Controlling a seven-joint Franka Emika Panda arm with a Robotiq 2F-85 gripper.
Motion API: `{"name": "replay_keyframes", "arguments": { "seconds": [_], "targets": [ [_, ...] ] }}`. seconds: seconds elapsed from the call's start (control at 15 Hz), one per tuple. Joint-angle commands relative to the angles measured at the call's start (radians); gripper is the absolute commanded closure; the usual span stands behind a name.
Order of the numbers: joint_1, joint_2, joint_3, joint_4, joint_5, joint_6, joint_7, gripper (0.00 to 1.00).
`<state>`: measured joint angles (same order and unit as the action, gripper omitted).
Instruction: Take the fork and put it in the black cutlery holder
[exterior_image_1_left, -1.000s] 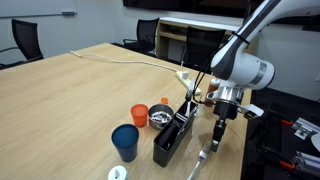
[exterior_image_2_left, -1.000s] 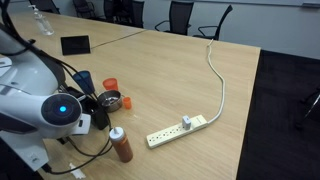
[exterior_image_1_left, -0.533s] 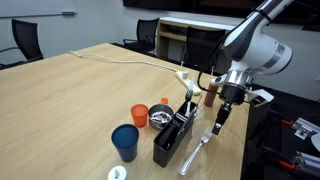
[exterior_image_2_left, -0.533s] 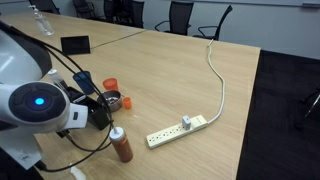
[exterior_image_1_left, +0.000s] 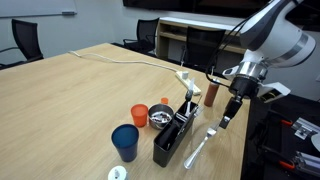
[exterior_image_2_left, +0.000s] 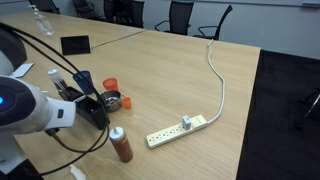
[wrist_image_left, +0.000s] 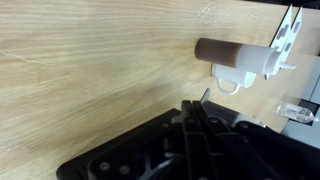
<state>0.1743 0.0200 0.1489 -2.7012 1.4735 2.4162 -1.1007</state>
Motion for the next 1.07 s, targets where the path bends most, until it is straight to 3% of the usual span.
{"name": "replay_keyframes", "arguments": {
  "seconds": [0.0,0.2,0.47,0.67,0.73,1.0],
  "targets": [
    [0.014,-0.158,0.025,-0.069,-0.038,0.047,0.079,0.99],
    [0.022,-0.262,0.06,-0.079,-0.166,0.116,0.23,0.99],
    [0.005,-0.389,0.088,-0.065,-0.529,0.119,0.542,0.99],
    [-0.052,-0.482,0.132,-0.029,-0.788,0.109,0.761,0.99],
    [-0.015,-0.505,0.085,-0.013,-0.882,0.112,0.832,0.99],
    [-0.005,-0.556,0.04,0.056,-1.103,0.122,0.982,0.99]
  ]
}}
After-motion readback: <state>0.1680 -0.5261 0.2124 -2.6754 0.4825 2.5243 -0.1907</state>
